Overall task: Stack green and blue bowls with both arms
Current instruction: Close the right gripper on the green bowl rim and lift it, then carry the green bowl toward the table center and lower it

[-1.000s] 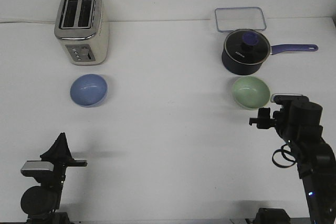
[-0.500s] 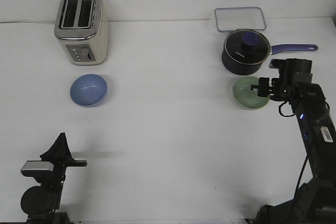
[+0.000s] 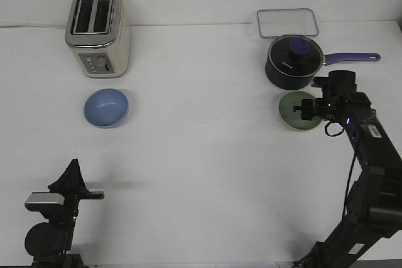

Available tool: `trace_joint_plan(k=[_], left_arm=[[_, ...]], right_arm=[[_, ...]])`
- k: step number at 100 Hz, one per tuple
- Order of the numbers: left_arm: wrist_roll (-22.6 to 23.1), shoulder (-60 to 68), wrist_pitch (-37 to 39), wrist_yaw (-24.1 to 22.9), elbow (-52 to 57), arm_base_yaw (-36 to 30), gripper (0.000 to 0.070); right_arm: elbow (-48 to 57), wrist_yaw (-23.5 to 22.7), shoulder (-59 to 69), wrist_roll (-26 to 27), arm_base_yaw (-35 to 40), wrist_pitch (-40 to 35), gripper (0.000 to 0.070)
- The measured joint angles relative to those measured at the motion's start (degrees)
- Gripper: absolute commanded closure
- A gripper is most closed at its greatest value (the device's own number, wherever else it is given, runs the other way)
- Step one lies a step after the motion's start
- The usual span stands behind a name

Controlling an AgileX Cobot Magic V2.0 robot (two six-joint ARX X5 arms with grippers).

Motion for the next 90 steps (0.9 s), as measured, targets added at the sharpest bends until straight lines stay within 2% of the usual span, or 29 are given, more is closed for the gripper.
trace_joint_plan(k=[4, 8, 32, 50, 65, 82, 90], left_arm=[[0.0, 0.0, 0.0, 0.0, 0.0, 0.0, 0.0688], [0.0, 0.0, 0.0, 0.0, 0.0, 0.0, 0.0688], [0.0, 0.0, 0.0, 0.0, 0.0, 0.0, 0.0688], [0.0, 0.0, 0.0, 0.0, 0.0, 0.0, 0.0688], [0.0, 0.0, 0.0, 0.0, 0.0, 0.0, 0.0688], [0.0, 0.0, 0.0, 0.0, 0.0, 0.0, 0.0688], [0.0, 0.0, 0.0, 0.0, 0.0, 0.0, 0.0688]], right_arm=[[0.0, 0.0, 0.3, 0.0, 0.0, 0.0, 0.0636], [0.0, -0.1, 0.3, 0.0, 0.0, 0.0, 0.07], [0.8, -1.7, 0.1, 0.1, -0.2, 0.3, 0.07], [0.7, -6.0, -2.6, 0.3, 0.5, -2.3, 0.07], [0.7, -9.2, -9.3, 1.0, 4.6, -4.6, 0.07], [0.7, -17.1, -13.7, 1.6, 11.3, -5.0, 0.07], [0.7, -17.5, -13.5, 2.0, 14.9, -5.0, 0.07]])
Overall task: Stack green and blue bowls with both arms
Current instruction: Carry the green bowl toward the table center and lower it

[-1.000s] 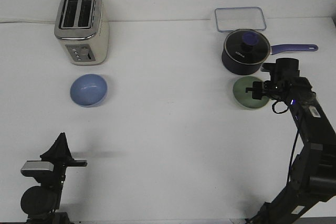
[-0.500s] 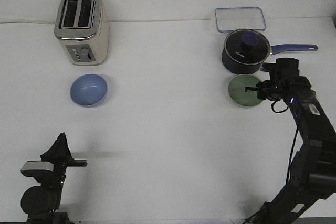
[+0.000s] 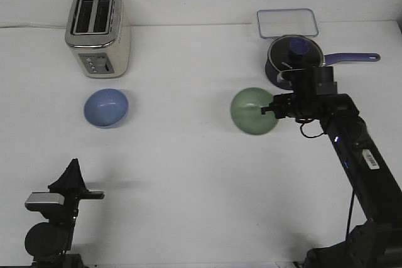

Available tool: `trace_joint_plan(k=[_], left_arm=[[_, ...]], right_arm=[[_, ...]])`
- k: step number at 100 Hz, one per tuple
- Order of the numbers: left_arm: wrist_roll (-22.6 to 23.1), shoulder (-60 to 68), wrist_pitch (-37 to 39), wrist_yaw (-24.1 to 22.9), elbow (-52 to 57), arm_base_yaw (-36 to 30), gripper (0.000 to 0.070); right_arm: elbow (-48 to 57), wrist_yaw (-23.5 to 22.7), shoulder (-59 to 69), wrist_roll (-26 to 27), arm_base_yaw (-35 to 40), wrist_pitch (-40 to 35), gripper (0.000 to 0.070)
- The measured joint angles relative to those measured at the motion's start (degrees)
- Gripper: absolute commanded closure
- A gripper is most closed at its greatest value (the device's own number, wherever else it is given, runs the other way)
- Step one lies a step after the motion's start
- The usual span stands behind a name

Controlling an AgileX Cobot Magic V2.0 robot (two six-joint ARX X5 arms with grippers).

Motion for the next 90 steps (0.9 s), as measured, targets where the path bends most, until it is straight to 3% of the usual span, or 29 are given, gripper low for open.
trace_joint_plan(k=[20, 42, 90], left_arm=[[0.0, 0.0, 0.0, 0.0, 0.0, 0.0, 0.0688], [0.0, 0.0, 0.0, 0.0, 0.0, 0.0, 0.0688], [0.0, 0.0, 0.0, 0.0, 0.0, 0.0, 0.0687]], right_arm=[[-2.4, 4.2, 0.1, 0.4, 10.1, 1.5, 0.07], [-10.2, 4.0, 0.1, 2.5, 19.8, 8.5, 0.07], [-16.2, 6.6, 3.2, 6.4, 25.9, 13.0, 0.07]])
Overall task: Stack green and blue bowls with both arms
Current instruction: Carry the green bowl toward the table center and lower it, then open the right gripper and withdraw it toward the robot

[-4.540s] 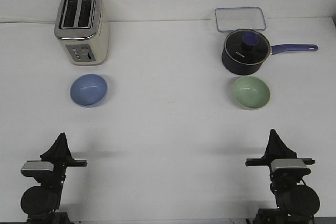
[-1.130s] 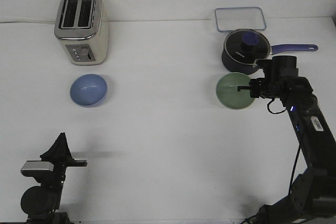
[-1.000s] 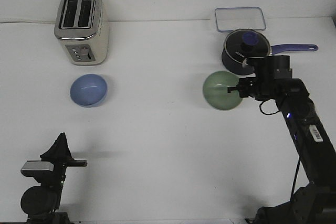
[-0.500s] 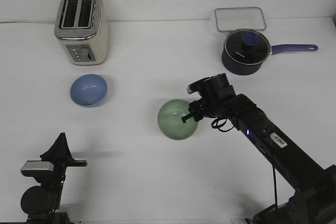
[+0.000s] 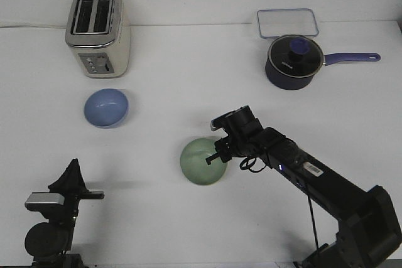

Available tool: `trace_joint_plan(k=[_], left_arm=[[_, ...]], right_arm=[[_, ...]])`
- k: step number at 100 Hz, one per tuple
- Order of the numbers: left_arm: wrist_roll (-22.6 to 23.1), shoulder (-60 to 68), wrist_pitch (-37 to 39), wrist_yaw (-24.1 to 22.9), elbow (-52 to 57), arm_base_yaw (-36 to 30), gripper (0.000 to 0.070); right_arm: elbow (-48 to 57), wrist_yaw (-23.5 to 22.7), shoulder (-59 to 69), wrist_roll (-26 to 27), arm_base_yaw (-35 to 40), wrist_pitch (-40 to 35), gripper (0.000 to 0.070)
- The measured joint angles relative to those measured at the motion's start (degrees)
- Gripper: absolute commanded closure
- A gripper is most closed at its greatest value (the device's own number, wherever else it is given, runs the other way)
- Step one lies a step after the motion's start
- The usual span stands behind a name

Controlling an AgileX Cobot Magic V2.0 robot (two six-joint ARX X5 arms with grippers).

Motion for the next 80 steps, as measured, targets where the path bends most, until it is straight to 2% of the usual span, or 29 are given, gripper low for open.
trace_joint_plan(k=[18, 26, 34, 47, 53, 59, 80], left_arm=[[0.0, 0.0, 0.0, 0.0, 0.0, 0.0, 0.0688], [0.0, 0.0, 0.0, 0.0, 0.0, 0.0, 0.0688], [0.0, 0.0, 0.0, 0.0, 0.0, 0.0, 0.0688], [0.0, 0.0, 0.0, 0.0, 0.0, 0.0, 0.0687], [0.0, 0.0, 0.0, 0.0, 0.0, 0.0, 0.0687], [0.0, 0.0, 0.0, 0.0, 0.0, 0.0, 0.0687], [0.0, 0.0, 0.0, 0.0, 0.0, 0.0, 0.0688]], right_arm=[[0.1, -0.8, 2.0, 1.0, 0.2, 0.7, 0.07], [0.1, -1.0, 2.2, 1.2, 0.3, 1.0, 0.0664], [0.1, -0.9, 2.3, 1.4, 0.6, 1.1, 0.0542], [0.0, -1.1, 3.2, 1.8, 0.8, 0.7, 0.018], [0.0, -1.4, 3.3, 2.1, 0.8, 0.5, 0.0051], [0.0, -2.6, 3.2, 2.4, 0.7, 1.0, 0.0], [0.0, -3.0, 2.2, 3.8, 1.0, 1.1, 0.0]])
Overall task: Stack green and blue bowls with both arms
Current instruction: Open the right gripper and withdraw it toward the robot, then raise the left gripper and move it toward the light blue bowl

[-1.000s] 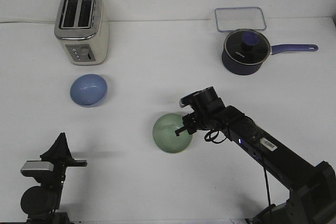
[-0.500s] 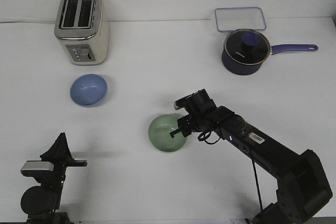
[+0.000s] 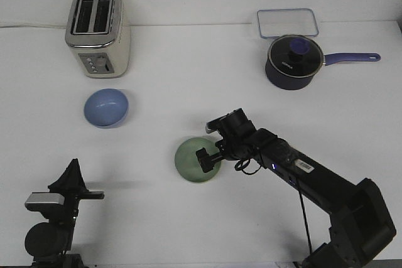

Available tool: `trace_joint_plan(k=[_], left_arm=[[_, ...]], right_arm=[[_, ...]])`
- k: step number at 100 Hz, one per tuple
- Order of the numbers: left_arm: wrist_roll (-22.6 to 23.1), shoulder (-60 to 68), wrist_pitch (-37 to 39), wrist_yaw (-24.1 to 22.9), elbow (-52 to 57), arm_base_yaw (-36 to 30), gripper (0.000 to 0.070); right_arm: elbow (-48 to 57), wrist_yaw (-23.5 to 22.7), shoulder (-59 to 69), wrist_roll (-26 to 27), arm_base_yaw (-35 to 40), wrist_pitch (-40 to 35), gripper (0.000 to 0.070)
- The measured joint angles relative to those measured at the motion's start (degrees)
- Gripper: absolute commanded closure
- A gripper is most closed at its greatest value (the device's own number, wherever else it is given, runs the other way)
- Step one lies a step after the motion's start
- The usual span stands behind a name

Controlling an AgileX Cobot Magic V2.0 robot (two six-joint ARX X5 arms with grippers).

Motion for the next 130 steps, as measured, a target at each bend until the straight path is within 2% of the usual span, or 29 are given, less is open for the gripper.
trace_joint_plan(k=[19, 32, 45, 63, 78, 91, 107, 130], left_arm=[[0.0, 0.0, 0.0, 0.0, 0.0, 0.0, 0.0688], [0.0, 0.0, 0.0, 0.0, 0.0, 0.0, 0.0688], [0.0, 0.0, 0.0, 0.0, 0.0, 0.0, 0.0687], [0.0, 0.0, 0.0, 0.0, 0.0, 0.0, 0.0687], [0.0, 0.0, 0.0, 0.0, 0.0, 0.0, 0.0688], [0.0, 0.0, 0.0, 0.0, 0.0, 0.0, 0.0688], [0.0, 0.0, 0.0, 0.0, 0.0, 0.0, 0.0688], [0.0, 0.0, 0.0, 0.0, 0.0, 0.0, 0.0687]], right_arm=[[0.0, 0.9, -5.8, 0.3, -1.6, -0.3, 0.0], [0.0, 5.5, -11.5, -0.2, -5.2, -1.7, 0.0], [0.0, 10.9, -17.2, -2.4, -10.2, -4.0, 0.0], [0.0, 11.4, -26.3, -6.3, -17.9, -5.4, 0.0], [-0.5, 14.0, -31.2, -9.2, -23.1, -5.7, 0.0], [-6.9, 13.8, -36.9, -10.2, -25.0, 0.5, 0.0], [-20.3, 13.1, -45.4, -10.5, -25.0, 11.4, 0.0], [-38.6, 11.1, -55.8, -7.3, -24.7, 24.2, 0.0]])
